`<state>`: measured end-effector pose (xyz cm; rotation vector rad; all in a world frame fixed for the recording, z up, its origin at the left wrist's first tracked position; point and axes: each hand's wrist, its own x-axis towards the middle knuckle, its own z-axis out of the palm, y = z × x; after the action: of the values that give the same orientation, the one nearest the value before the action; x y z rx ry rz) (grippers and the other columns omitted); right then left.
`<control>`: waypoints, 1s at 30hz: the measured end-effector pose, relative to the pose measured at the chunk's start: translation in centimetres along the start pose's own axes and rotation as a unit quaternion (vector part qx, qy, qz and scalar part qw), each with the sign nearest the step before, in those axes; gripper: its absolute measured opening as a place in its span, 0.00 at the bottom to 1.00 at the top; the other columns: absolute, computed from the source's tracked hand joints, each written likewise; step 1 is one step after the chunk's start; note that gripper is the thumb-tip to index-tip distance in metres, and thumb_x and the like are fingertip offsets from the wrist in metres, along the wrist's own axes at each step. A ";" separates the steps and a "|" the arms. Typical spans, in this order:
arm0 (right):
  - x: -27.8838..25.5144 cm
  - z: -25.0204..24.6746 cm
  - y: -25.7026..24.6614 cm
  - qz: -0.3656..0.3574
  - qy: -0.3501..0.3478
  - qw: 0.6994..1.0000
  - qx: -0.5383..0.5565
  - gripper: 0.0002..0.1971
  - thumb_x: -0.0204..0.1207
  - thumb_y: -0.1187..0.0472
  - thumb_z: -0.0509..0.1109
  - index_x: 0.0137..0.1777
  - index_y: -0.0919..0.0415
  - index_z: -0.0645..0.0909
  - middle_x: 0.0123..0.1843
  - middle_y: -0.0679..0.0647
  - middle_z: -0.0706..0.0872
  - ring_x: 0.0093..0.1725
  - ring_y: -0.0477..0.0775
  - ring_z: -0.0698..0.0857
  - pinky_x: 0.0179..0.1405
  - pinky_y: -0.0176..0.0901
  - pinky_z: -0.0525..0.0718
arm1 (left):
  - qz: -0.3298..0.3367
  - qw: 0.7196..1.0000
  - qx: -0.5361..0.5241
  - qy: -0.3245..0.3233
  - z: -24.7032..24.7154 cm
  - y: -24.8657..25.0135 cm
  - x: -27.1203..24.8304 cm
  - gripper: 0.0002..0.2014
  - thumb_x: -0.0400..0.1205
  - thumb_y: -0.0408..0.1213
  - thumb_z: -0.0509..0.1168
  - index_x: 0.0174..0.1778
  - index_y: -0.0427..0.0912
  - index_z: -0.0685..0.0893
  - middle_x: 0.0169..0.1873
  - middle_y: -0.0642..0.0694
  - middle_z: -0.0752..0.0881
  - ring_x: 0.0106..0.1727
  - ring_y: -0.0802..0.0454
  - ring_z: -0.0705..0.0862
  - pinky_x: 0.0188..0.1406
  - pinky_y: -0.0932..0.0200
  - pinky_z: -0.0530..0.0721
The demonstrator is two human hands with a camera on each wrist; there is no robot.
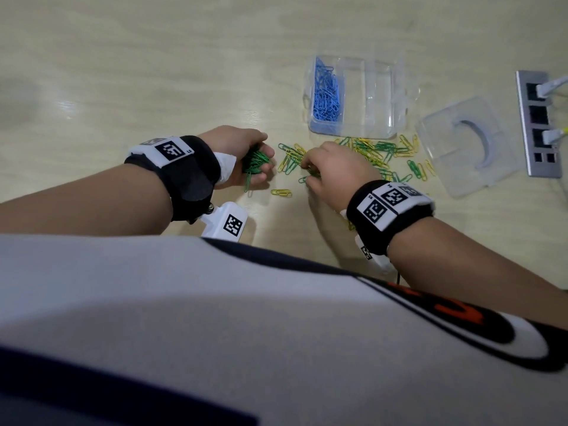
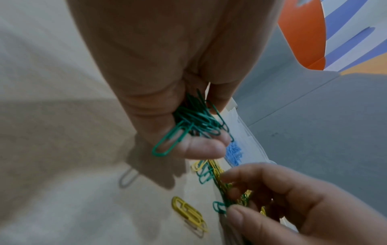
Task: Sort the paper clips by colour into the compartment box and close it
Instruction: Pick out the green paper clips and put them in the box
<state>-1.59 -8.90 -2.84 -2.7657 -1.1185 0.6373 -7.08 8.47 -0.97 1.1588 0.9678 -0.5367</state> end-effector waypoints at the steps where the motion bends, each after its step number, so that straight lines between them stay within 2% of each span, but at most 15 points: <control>1: 0.0 0.0 -0.1 -0.009 -0.005 1.000 -0.009 0.14 0.78 0.55 0.65 0.63 0.54 0.80 0.56 0.55 0.81 0.59 0.61 0.80 0.57 0.55 0.80 | -0.001 1.000 0.000 -0.002 0.1 -0.1 0.0 0.19 0.87 0.44 0.53 0.32 0.40 0.75 0.17 0.46 0.78 0.17 0.53 0.78 0.23 0.67 0.81; 5: 0.1 0.2 -0.2 -0.030 -0.008 0.998 -0.063 0.13 0.79 0.54 0.64 0.62 0.53 0.78 0.56 0.54 0.81 0.57 0.61 0.81 0.53 0.51 0.78 | 0.000 1.000 0.011 -0.008 0.3 -0.2 0.0 0.19 0.87 0.44 0.53 0.33 0.40 0.75 0.17 0.46 0.78 0.19 0.53 0.77 0.27 0.65 0.81; 7: 0.1 0.2 -0.3 -0.033 -0.007 0.998 -0.060 0.15 0.79 0.55 0.63 0.65 0.51 0.75 0.55 0.54 0.81 0.57 0.61 0.81 0.53 0.52 0.76 | -0.002 1.000 0.012 -0.010 0.3 -0.4 0.1 0.19 0.87 0.44 0.53 0.33 0.40 0.75 0.18 0.46 0.78 0.23 0.52 0.77 0.29 0.63 0.81; 10: 0.0 0.2 -0.5 -0.045 -0.015 0.996 -0.072 0.16 0.80 0.56 0.60 0.68 0.47 0.75 0.54 0.54 0.79 0.56 0.61 0.81 0.53 0.53 0.75 | -0.005 1.000 0.008 -0.010 0.3 -0.5 0.2 0.19 0.87 0.44 0.53 0.33 0.40 0.75 0.19 0.46 0.79 0.28 0.51 0.76 0.27 0.64 0.81; 14: -0.3 0.3 -0.4 -0.044 -0.013 0.995 -0.092 0.12 0.81 0.54 0.60 0.61 0.52 0.77 0.55 0.54 0.79 0.58 0.60 0.80 0.57 0.54 0.74 | -0.006 1.000 0.007 -0.009 0.3 -0.6 0.4 0.19 0.87 0.44 0.53 0.32 0.40 0.76 0.19 0.46 0.79 0.26 0.52 0.77 0.27 0.65 0.81; 18: -0.2 0.0 -0.3 -0.057 -0.015 0.994 -0.090 0.14 0.81 0.56 0.61 0.65 0.52 0.76 0.56 0.54 0.81 0.58 0.60 0.81 0.55 0.52 0.76 | -0.011 1.000 -0.001 -0.014 0.3 -0.6 0.7 0.19 0.87 0.44 0.53 0.32 0.40 0.76 0.21 0.45 0.78 0.29 0.50 0.77 0.29 0.63 0.80; 23: 0.1 0.0 -0.6 -0.046 -0.027 0.991 -0.126 0.10 0.80 0.60 0.62 0.59 0.55 0.79 0.55 0.55 0.83 0.53 0.61 0.83 0.50 0.49 0.79 | -0.021 1.000 0.010 -0.017 0.6 -0.7 0.8 0.20 0.87 0.45 0.53 0.31 0.41 0.76 0.23 0.44 0.76 0.34 0.48 0.79 0.26 0.67 0.80; 27: 0.2 -0.2 -0.8 -0.021 -0.052 0.991 -0.120 0.11 0.80 0.58 0.60 0.57 0.56 0.80 0.54 0.55 0.83 0.52 0.60 0.83 0.50 0.49 0.76 | -0.020 0.999 0.013 -0.020 0.7 -0.8 0.7 0.20 0.87 0.45 0.53 0.31 0.41 0.76 0.23 0.45 0.76 0.33 0.50 0.78 0.25 0.68 0.79; 30: 0.3 -0.3 -0.9 0.004 -0.081 0.992 -0.100 0.10 0.78 0.56 0.62 0.55 0.57 0.79 0.49 0.55 0.82 0.45 0.60 0.80 0.45 0.48 0.75 | -0.019 0.999 0.014 -0.023 0.8 -0.8 0.6 0.20 0.87 0.45 0.53 0.31 0.40 0.76 0.23 0.45 0.76 0.31 0.51 0.78 0.24 0.68 0.78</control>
<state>-1.88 -8.01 -2.49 -2.9305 -1.2676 0.8070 -7.13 7.50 -1.81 1.1501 0.9465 -0.6069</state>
